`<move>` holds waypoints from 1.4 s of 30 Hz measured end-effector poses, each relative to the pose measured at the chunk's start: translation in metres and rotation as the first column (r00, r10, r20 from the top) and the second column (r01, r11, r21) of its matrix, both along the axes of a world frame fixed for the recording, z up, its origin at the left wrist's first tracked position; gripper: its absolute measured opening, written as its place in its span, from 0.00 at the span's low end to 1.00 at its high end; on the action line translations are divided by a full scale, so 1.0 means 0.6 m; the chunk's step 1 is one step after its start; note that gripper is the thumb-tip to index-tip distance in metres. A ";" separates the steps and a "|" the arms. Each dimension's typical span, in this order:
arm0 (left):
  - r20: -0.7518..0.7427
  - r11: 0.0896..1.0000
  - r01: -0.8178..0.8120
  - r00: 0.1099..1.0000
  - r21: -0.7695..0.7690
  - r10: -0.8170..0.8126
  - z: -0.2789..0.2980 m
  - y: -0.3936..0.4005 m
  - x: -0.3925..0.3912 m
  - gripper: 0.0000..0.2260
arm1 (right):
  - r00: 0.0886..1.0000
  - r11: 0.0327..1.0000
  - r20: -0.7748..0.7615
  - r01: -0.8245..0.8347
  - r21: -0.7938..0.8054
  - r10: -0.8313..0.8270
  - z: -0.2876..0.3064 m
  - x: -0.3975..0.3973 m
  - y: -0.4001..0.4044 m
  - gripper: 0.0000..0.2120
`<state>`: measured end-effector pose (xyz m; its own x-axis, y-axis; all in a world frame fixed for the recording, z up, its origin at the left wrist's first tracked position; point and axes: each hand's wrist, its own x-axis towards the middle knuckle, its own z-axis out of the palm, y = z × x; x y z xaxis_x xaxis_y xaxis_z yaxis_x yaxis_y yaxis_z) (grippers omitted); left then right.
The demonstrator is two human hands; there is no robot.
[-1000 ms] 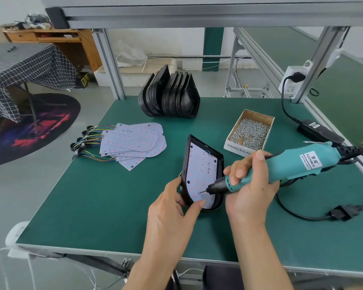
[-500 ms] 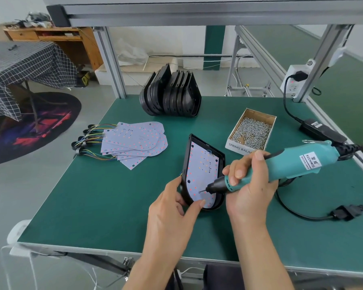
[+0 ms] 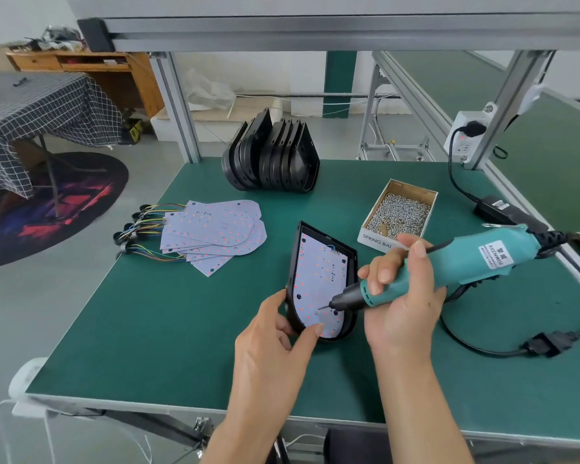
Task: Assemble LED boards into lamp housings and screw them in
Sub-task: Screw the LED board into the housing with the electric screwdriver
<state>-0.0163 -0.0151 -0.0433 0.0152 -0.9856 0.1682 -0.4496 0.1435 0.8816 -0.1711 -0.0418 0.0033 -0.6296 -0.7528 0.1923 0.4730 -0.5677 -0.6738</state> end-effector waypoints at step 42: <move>-0.401 0.914 0.168 0.916 0.369 -0.006 0.111 -0.117 0.016 0.06 | 0.099 0.392 -0.726 0.787 0.476 0.681 -0.025 -0.044 0.029 0.16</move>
